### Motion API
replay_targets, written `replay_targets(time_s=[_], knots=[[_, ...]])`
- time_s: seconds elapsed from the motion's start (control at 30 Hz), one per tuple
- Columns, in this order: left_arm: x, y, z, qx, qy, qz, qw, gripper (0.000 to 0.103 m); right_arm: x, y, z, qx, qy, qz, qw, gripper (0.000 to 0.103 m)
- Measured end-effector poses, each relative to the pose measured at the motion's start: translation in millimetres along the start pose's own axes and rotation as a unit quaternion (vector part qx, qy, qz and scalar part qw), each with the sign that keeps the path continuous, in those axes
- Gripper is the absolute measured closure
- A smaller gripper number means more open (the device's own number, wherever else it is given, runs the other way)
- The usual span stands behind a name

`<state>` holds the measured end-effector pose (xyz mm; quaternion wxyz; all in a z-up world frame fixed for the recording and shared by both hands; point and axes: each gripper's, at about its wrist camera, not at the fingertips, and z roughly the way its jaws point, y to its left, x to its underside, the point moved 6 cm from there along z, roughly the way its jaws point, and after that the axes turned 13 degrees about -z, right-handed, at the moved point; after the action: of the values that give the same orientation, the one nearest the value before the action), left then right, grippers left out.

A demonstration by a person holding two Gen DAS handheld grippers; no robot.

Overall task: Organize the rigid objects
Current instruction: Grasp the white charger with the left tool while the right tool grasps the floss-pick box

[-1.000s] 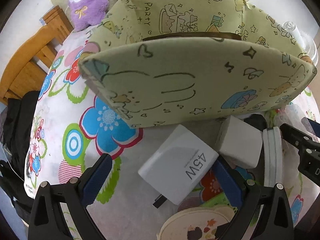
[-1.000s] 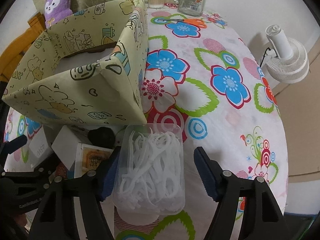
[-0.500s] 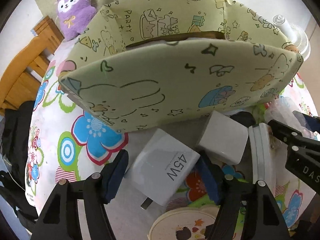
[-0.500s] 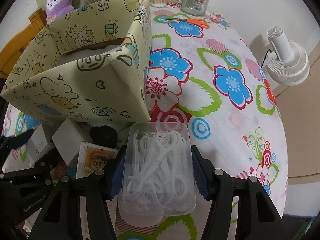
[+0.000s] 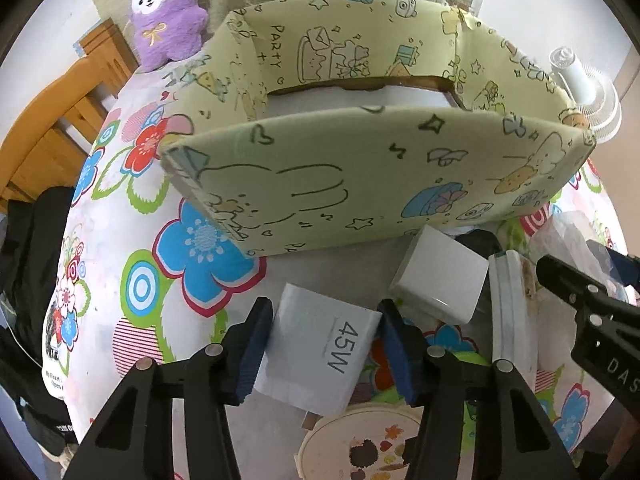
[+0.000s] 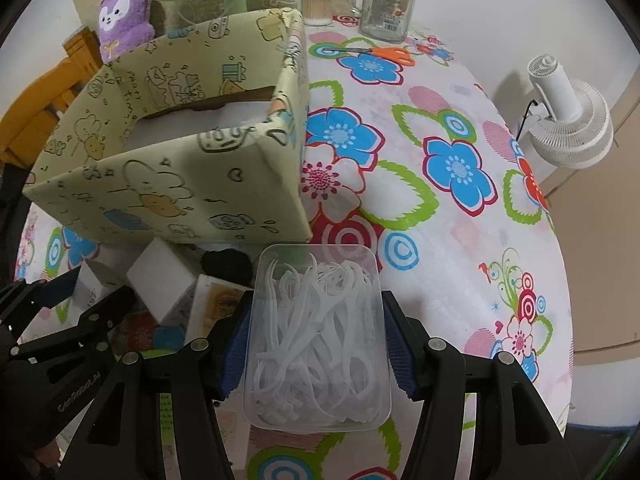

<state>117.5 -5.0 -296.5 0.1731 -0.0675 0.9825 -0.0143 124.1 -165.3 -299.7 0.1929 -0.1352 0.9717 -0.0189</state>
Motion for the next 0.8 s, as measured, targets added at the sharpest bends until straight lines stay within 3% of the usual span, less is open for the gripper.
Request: replay_targets(time_s=[0.8], knots=[[-5, -5, -61, 0.028, -0.036, 0.005, 0.9989, 0.051, -4, 27, -50, -0.012, -0.040, -0.005, 0.999, 0.041]])
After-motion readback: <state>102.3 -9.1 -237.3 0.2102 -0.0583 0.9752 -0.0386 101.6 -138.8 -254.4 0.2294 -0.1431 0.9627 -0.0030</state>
